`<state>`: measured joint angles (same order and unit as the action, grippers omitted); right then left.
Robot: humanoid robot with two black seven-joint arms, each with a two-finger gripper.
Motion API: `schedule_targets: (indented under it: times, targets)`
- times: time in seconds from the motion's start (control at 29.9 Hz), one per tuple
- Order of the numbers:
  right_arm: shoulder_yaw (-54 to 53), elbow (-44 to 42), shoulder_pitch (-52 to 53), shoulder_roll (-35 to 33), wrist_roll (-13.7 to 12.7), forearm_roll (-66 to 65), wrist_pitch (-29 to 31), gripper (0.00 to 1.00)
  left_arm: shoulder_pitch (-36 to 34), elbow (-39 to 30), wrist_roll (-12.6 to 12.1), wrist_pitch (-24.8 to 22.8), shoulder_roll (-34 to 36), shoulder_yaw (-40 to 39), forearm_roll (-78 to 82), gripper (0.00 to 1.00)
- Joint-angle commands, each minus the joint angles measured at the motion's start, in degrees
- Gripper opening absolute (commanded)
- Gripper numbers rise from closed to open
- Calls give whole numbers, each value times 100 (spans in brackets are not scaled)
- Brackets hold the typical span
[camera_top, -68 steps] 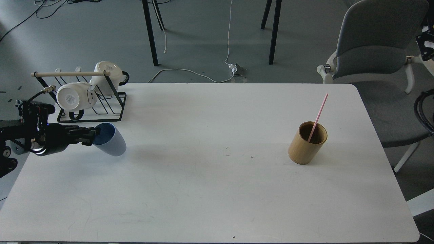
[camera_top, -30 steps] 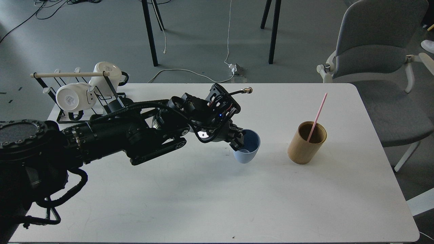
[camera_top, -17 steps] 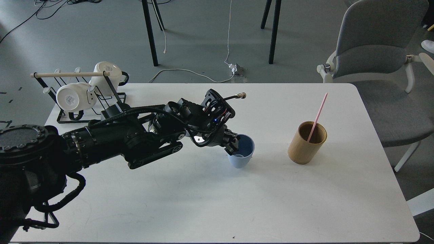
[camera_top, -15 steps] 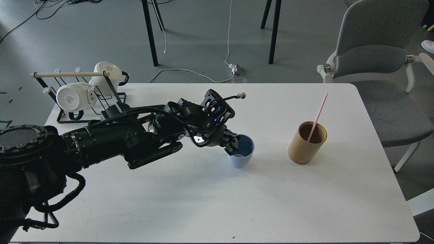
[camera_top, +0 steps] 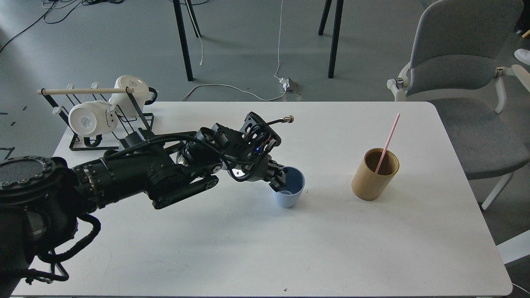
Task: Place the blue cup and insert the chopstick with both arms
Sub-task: 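Open the left gripper and lift the left arm away from the blue cup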
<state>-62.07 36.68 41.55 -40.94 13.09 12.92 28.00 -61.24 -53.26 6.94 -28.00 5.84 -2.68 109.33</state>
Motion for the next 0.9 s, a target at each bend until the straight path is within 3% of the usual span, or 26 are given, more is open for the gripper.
schedule_targets:
  times: [0.0,0.13,0.37,0.47,0.57,0.67,0.77,0.87]
  targets:
    - [2,5,-15,-1,0,0,0,99,7,-9,26,0,14,-5,-17,21]
    - [-7,5,-41,-10,0,0,0,99,-10,-35,53,0,93,-92,-35,34]
    - [150,93,-156,-396,-8,-18,0,99,-46,-88,9,0,611,-987,-1184,77]
    - [589,128,-94,-668,9,-105,0,99,-28,-88,35,0,1032,-1698,-2175,90]
    - [994,391,-94,-967,27,-456,0,99,-2,-10,53,0,1174,-2428,-3519,98]
    - [1223,576,-86,-1126,35,-1219,0,99,7,367,62,0,1157,-3009,-5092,99]
    - [1241,813,-77,-1144,35,-2080,0,99,51,921,97,0,1095,-3195,-6718,99]
    - [1267,1199,-85,-1196,18,-3038,0,99,104,1081,316,0,990,-3213,-8081,99]
